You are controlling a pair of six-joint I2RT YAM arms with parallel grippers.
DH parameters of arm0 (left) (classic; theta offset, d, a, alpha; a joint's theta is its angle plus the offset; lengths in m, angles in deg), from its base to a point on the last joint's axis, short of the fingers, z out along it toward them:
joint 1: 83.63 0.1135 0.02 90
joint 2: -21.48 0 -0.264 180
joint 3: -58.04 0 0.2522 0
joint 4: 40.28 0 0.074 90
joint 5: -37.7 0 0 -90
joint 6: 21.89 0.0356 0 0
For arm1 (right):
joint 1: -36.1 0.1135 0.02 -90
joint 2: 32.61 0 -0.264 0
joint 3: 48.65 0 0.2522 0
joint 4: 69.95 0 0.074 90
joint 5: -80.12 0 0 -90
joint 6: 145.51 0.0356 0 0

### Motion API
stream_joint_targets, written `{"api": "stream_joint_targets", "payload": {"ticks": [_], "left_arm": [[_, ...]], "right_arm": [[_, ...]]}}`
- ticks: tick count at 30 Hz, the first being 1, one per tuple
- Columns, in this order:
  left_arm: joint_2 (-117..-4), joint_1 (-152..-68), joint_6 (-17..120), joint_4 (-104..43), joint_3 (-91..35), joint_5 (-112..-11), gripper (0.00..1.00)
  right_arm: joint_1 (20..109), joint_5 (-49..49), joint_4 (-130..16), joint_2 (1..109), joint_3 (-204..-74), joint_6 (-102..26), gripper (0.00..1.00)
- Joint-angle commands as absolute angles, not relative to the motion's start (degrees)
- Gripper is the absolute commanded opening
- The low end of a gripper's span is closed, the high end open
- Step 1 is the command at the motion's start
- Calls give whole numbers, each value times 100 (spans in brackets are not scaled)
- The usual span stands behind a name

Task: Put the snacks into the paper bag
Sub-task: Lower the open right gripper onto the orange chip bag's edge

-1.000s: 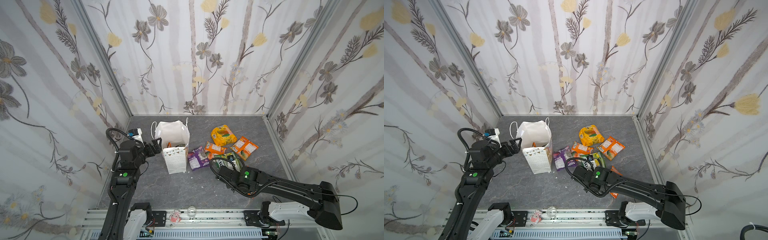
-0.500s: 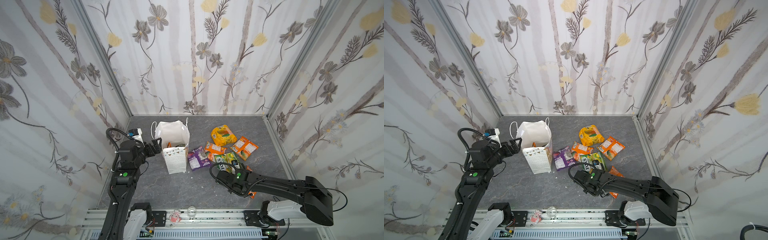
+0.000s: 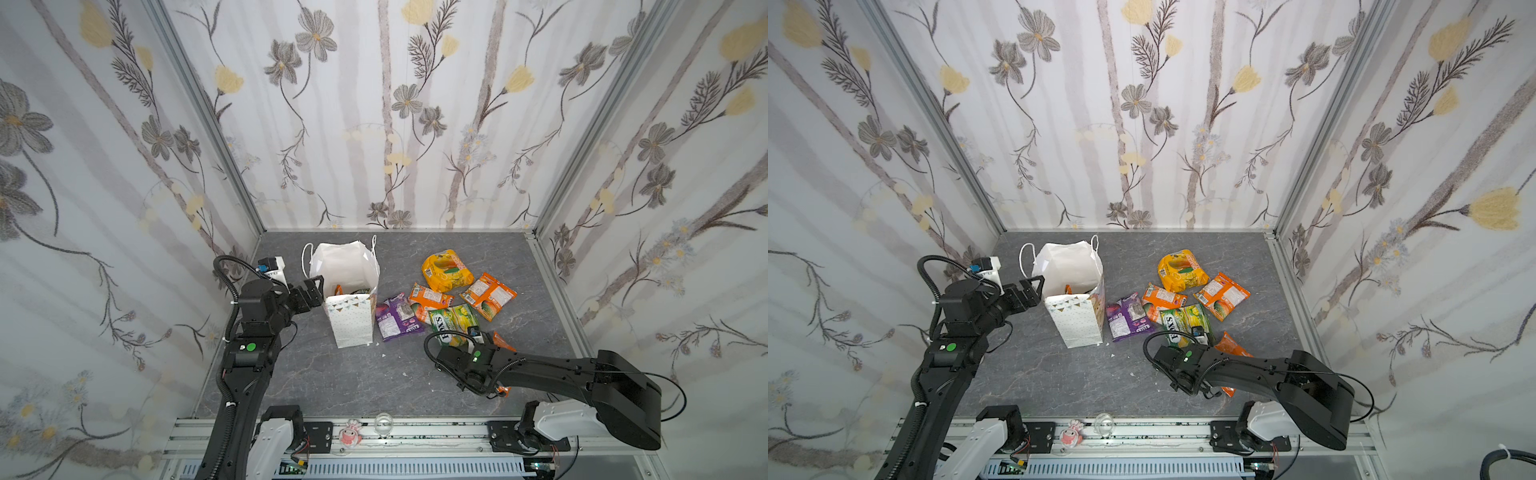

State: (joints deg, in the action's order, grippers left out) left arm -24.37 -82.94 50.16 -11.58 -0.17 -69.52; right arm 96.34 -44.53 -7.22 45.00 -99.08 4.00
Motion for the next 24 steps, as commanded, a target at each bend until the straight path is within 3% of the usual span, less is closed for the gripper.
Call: {"api": "stream_joint_targets", "payload": {"ticks": [1, 24], "left_arm": [[-2474, -8285, 5043, -1316, -19, -7078, 100], [-2388, -8289, 5044, -1328, -12, -7120, 100]], "right_arm": [[9570, -4651, -862, 4583, -9862, 501, 70], [9329, -5093, -1262, 4853, -10014, 297, 70]]}}
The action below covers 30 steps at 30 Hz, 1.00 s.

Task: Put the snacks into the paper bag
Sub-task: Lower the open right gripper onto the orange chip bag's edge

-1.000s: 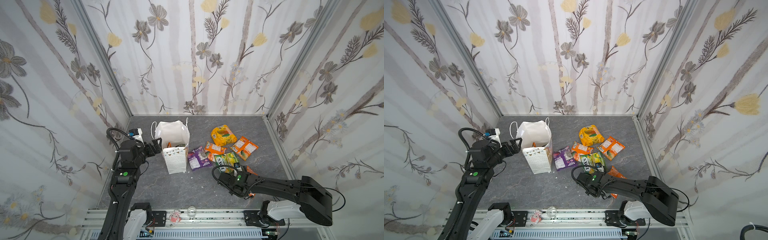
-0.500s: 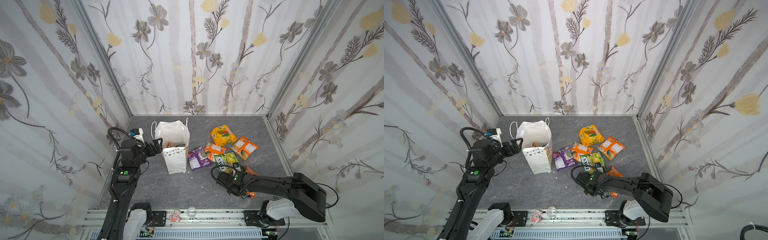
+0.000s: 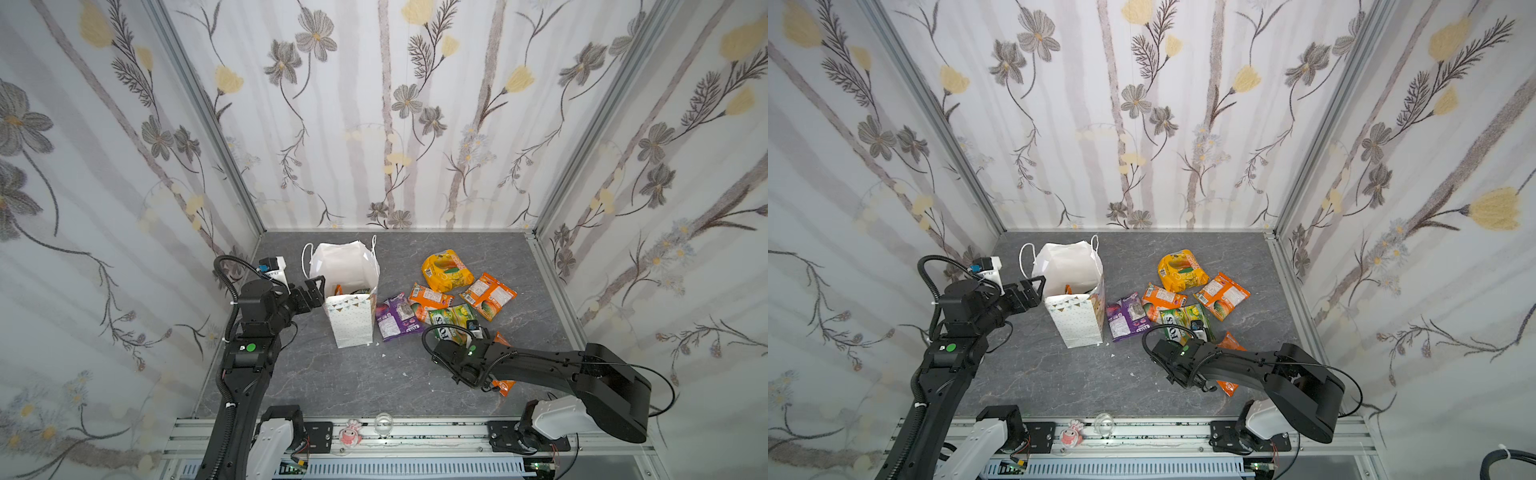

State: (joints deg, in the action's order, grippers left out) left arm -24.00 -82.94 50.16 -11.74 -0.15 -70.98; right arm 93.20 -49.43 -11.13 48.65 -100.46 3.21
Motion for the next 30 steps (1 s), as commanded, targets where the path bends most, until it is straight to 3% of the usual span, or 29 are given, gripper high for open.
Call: {"api": "stream_joint_targets", "payload": {"ticks": [1, 15, 20, 30], "left_arm": [[-2388, -8287, 5044, -1325, -10, -7128, 100], [-2379, -8284, 5040, -1341, -6, -7146, 100], [-2379, -8286, 5044, -1334, -4, -7150, 100], [-2366, -8288, 5037, -1341, 1, -7150, 100]], "right_arm": [[9323, -5078, -1290, 4899, -10003, 286, 70], [9188, -5058, -1548, 5144, -9863, 388, 63], [9120, -5033, -1605, 5255, -9839, 291, 44], [9020, -4970, -1694, 5309, -9758, 312, 15]]}}
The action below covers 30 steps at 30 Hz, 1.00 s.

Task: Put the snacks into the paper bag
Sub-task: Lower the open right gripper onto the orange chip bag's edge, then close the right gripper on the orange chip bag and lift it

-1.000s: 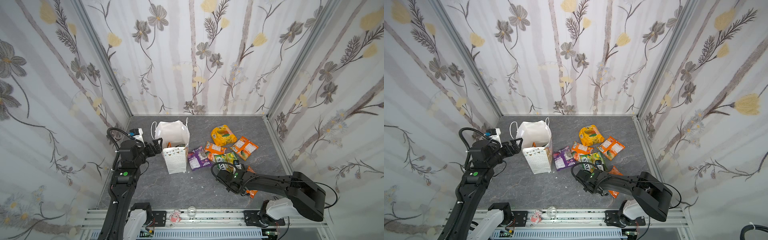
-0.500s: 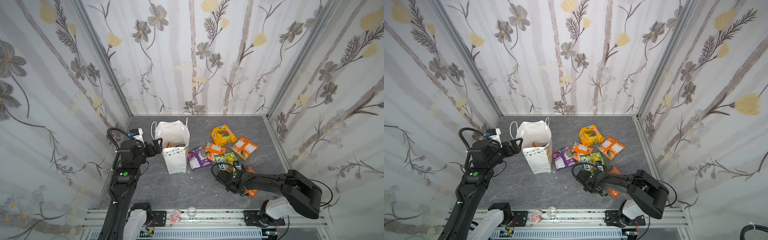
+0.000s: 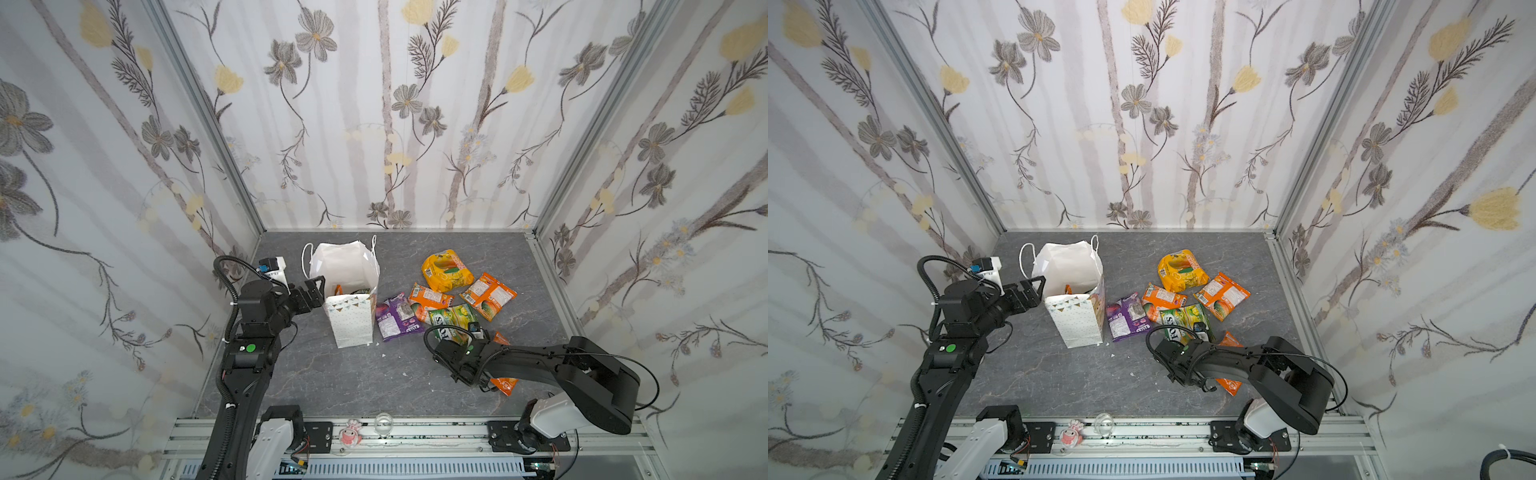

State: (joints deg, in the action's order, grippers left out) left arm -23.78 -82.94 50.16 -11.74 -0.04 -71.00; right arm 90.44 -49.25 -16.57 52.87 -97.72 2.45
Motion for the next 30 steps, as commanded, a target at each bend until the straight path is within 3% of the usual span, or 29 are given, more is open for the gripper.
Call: {"api": "stream_joint_targets", "payload": {"ticks": [1, 8, 30], "left_arm": [[-2370, -8286, 5035, -1343, -1, -7163, 100], [-2360, -8284, 5044, -1344, 5, -7151, 100], [-2369, -8289, 5044, -1335, -1, -7129, 100]], "right_arm": [[9006, -4954, -1683, 5309, -9769, 312, 13], [8997, -4878, -1664, 5277, -9871, 212, 0], [9006, -4108, -2272, 3553, -10062, -629, 0]]}}
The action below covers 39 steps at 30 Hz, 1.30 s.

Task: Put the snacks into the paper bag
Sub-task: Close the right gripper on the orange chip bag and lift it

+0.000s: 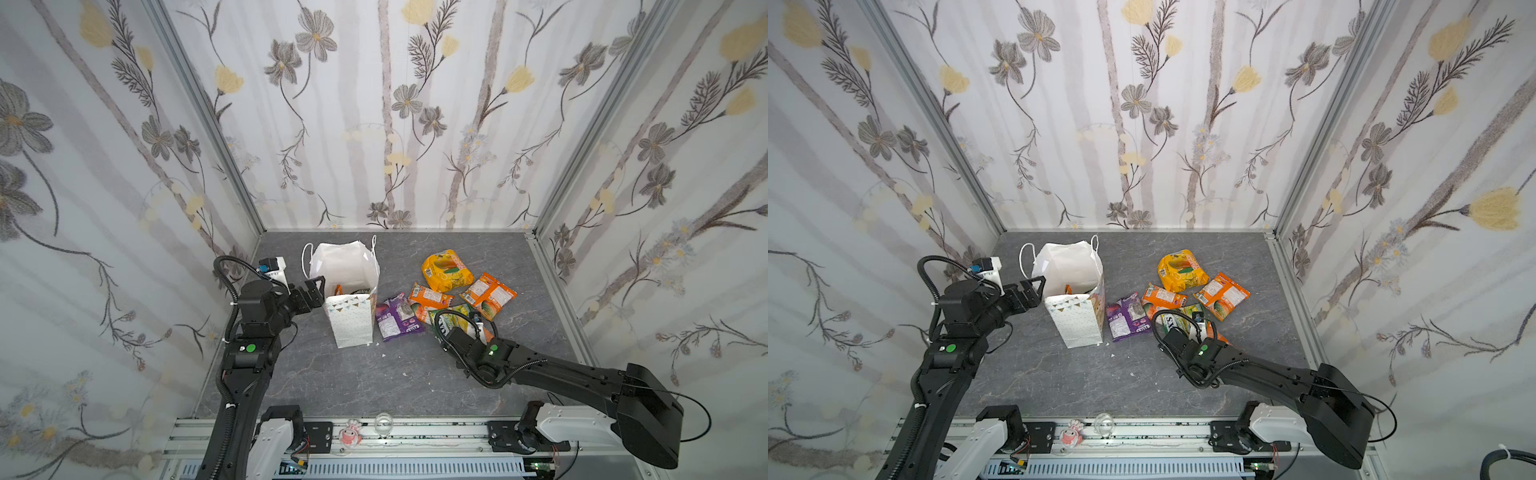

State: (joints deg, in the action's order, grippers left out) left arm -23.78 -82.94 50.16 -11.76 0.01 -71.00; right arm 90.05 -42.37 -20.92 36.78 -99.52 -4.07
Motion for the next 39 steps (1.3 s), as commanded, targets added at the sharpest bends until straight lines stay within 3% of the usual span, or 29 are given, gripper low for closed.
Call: {"api": "stream_joint_targets", "payload": {"ticks": [1, 17, 39], "left_arm": [[-2370, -8290, 5044, -1330, 2, -7123, 100], [-2288, -8285, 5080, -1353, 14, -7047, 100], [-2282, -8284, 5071, -1370, 16, -7067, 100]], "right_arm": [[9006, -4093, -2293, 3512, -10090, -637, 0], [9006, -3941, -3111, 2625, -10249, -1486, 0], [9058, -3308, -4030, 2214, -10457, -2258, 0]]}}
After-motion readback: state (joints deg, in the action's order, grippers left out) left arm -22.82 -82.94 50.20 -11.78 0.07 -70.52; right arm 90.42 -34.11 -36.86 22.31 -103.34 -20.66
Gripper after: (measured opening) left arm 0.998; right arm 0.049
